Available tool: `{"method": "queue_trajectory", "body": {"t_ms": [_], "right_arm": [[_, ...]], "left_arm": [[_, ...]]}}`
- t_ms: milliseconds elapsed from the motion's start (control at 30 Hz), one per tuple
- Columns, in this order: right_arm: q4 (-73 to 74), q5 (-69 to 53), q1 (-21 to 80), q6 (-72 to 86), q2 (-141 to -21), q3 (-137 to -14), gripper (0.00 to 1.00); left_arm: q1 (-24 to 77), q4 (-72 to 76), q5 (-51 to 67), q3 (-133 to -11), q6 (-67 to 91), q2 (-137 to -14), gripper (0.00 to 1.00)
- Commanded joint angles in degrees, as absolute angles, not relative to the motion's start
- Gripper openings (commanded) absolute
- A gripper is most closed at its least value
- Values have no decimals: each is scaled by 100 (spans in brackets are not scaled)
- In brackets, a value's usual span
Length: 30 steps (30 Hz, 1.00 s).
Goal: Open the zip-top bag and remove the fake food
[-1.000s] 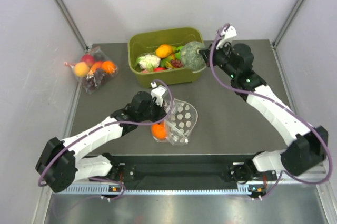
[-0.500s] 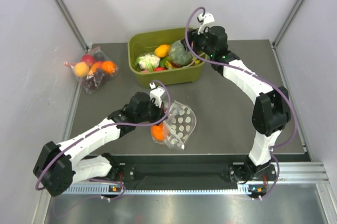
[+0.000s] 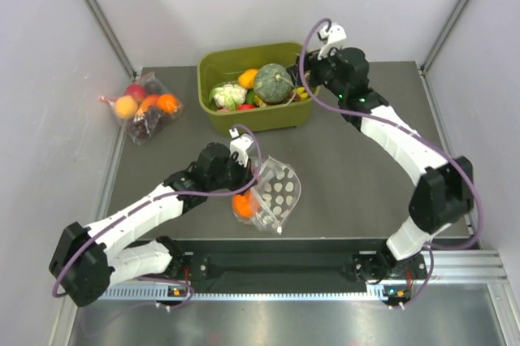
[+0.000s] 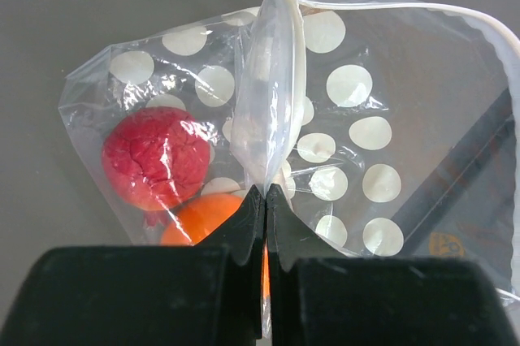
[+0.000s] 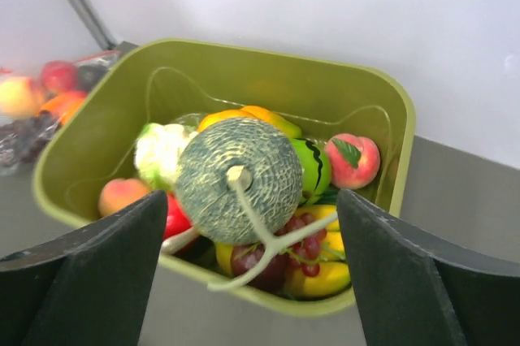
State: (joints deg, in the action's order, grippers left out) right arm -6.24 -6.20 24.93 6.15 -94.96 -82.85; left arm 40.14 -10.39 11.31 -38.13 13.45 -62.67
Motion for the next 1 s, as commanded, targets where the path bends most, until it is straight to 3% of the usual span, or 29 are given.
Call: {"method": "queue_trajectory", "body": {"t_ms": [0, 33, 100, 333, 467, 767, 967], "right_arm": [[-853, -921, 2434, 606, -8485, -7947, 86], [-818, -966, 2469, 624, -8325, -7676, 94], [-774, -949, 2627, 633, -7808, -7332, 95], [-352, -133, 3988, 501, -6365, -5786, 93], [-290, -386, 4832, 782, -5750, -5204, 91], [-798, -1730, 5563, 1686, -5528, -4088, 79], [-1081, -1776, 5572, 1986, -6099, -3832, 73]], "left_arm": [[3999, -958, 1143, -3902, 1380, -5994, 0], [3990, -967, 1143, -3928, 1380, -5968, 0], [3990, -975, 1143, -3955, 1389, -5959, 0], [3990, -1090, 1055, -4060, 1397, -5906, 0], [3990, -1099, 1055, -4096, 1415, -5810, 0], [3990, -1195, 984, -4236, 1406, -5783, 0], [3990, -1248, 1055, -4315, 1380, -5801, 0]]}}
